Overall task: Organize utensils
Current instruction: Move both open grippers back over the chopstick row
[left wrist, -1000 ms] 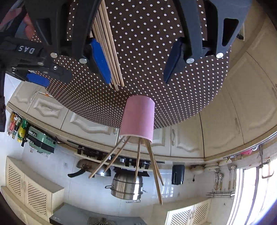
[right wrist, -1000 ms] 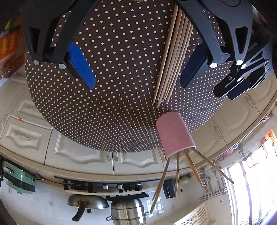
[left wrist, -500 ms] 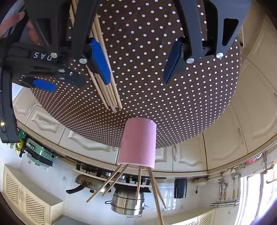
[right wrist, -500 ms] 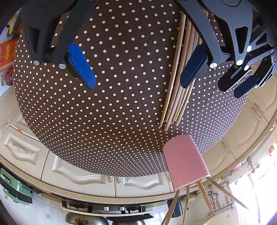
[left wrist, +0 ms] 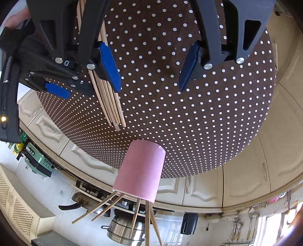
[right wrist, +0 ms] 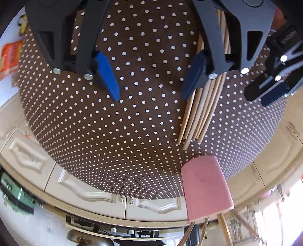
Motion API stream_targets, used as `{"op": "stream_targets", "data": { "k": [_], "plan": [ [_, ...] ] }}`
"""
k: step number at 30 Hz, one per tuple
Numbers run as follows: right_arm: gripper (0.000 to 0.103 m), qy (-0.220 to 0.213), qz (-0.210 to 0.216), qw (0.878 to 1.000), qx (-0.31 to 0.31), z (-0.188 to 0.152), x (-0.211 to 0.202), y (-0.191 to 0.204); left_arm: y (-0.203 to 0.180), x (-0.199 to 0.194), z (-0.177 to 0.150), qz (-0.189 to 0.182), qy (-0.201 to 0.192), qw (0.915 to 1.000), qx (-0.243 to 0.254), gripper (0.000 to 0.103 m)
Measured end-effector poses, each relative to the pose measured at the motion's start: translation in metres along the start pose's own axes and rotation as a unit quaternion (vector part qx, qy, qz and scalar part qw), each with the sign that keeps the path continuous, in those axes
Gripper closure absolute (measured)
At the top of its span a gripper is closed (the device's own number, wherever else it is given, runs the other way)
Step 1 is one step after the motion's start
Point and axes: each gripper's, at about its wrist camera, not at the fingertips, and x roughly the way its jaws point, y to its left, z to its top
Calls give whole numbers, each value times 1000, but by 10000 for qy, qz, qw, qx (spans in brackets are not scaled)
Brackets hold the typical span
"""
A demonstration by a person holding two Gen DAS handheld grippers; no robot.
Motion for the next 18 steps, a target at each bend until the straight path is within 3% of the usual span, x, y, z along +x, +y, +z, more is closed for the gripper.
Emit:
{"op": "stream_targets", "data": {
  "k": [7, 18],
  "plan": [
    [41, 2, 200, 9995, 246, 2, -4, 0, -5, 4, -1, 69, 81, 9999, 115, 40],
    [33, 83, 93, 9997, 216, 6, -6, 5, -7, 5, -3, -15, 86, 9998, 166, 40]
  ]
}}
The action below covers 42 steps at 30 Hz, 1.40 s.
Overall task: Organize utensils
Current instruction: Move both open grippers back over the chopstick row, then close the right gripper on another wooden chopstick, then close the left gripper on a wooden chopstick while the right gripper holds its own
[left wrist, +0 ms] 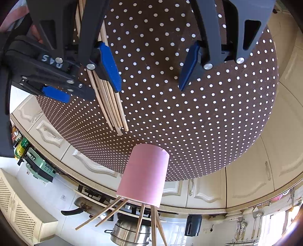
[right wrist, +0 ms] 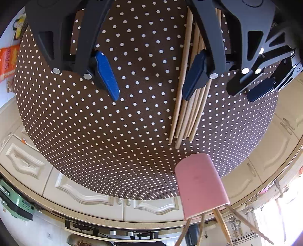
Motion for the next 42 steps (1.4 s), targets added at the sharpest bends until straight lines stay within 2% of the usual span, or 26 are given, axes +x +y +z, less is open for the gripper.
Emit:
{"op": "stream_targets", "data": {
  "k": [5, 6, 7, 9, 10, 11, 13, 15, 18, 24, 31, 39, 42],
  "plan": [
    [33, 15, 29, 9998, -186, -1, 5, 8, 0, -1, -1, 23, 3, 10000, 5, 40],
    [36, 31, 10, 9998, -196, 1, 6, 9, 0, -1, -1, 33, -2, 10000, -5, 40],
    [50, 22, -211, 9994, -274, 1, 7, 12, 1, -1, -1, 29, 1, 10000, -11, 40],
    [65, -36, -118, 9991, -407, 4, 6, 20, 0, -2, -2, 51, 4, 10000, 12, 40],
    [72, -58, -99, 9988, -467, 4, 7, 22, -1, -2, -2, 68, 5, 10000, 24, 40],
    [75, -82, -64, 9986, -521, 4, 6, 24, -2, -2, -2, 88, 10, 10000, 37, 40],
    [91, -134, 63, 9978, -641, 3, 6, 26, -3, -2, -1, 113, 17, 9999, 60, 40],
    [93, -171, 182, 9975, -661, 1, 5, 26, -4, -2, -1, 112, 16, 9999, 69, 40],
    [96, -150, 628, 9969, -453, -1, 2, 14, -7, 0, 2, 100, 84, 9999, 91, 40],
    [96, -112, 1285, 9916, -42, -5, 3, -2, -25, 8, 9, 227, 268, 9988, 339, 40],
    [96, -248, 1468, 9886, 206, -9, -9, -20, -36, 21, 14, 633, 484, 9951, 590, 40],
    [96, -305, 1542, 9866, 443, -9, -14, -36, -41, 30, 25, 686, 680, 9936, 591, 40],
    [96, -348, 1553, 9858, 528, -9, -15, -44, -47, 39, 32, 813, 734, 9920, 625, 40]
  ]
}}
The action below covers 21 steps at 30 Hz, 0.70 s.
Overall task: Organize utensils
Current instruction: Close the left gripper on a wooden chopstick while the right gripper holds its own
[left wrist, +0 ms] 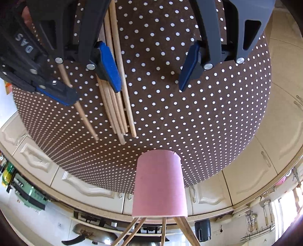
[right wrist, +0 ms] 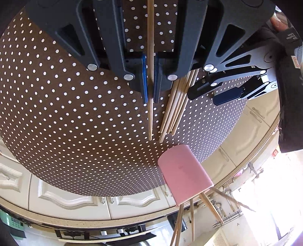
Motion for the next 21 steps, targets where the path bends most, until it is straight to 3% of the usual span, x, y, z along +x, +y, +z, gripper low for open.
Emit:
{"op": "stream_targets", "data": {
  "k": [4, 6, 7, 8, 10, 16, 21],
  "plan": [
    [96, -63, -46, 9999, 68, -1, -6, -4, -6, 4, 1, 342, -35, 9994, 71, 40],
    [96, -62, -59, 9999, 75, -1, -7, -6, -8, 6, 3, 325, -143, 9994, 19, 47],
    [96, -66, -58, 9999, 76, -2, -8, -7, -8, 5, 4, 246, -232, 9994, -22, 61],
    [96, -75, -68, 9999, 79, -2, -8, -6, -7, 5, 4, 335, -280, 9990, -51, 82],
    [97, -88, -73, 9999, 83, -1, -8, -6, -2, 4, 5, 279, -294, 9990, -196, 96],
    [97, -201, -59, 9998, -11, -3, -13, 2, 10, 2, 5, 175, -349, 9985, -376, 97],
    [97, -421, -30, 9990, -124, 0, -22, 9, 15, -15, 1, 59, -665, 9971, -376, 97]
  ]
}}
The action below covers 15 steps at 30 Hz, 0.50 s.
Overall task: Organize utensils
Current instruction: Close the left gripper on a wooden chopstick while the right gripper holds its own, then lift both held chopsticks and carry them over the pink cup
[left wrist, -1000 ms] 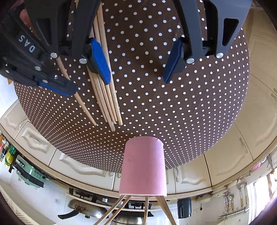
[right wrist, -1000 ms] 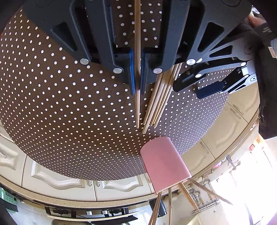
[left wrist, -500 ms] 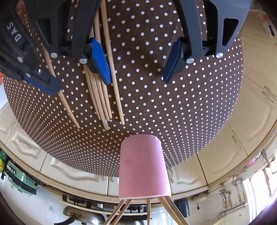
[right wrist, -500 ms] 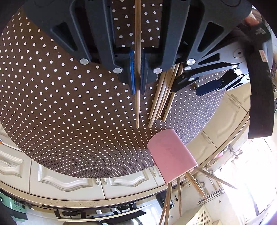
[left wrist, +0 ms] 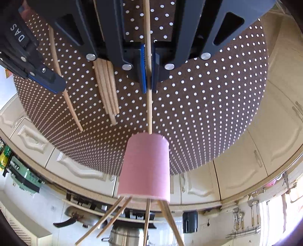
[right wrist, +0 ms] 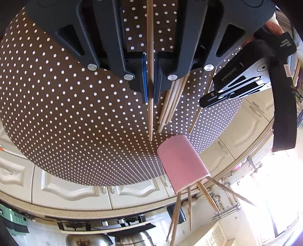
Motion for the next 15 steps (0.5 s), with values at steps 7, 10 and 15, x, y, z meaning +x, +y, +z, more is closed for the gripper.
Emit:
{"op": "stream_targets", "data": {
  "k": [7, 10, 15],
  "plan": [
    [97, -393, 77, 9991, -122, 13, -18, 4, 0, -24, 6, -186, -475, 9987, -26, 97],
    [97, -552, 36, 9984, -140, 18, -25, 6, -1, -35, 9, -284, -734, 9969, -23, 97],
    [97, -787, 42, 9967, -197, 29, -38, 9, 2, -57, 17, -298, -1210, 9922, -92, 97]
  ]
}}
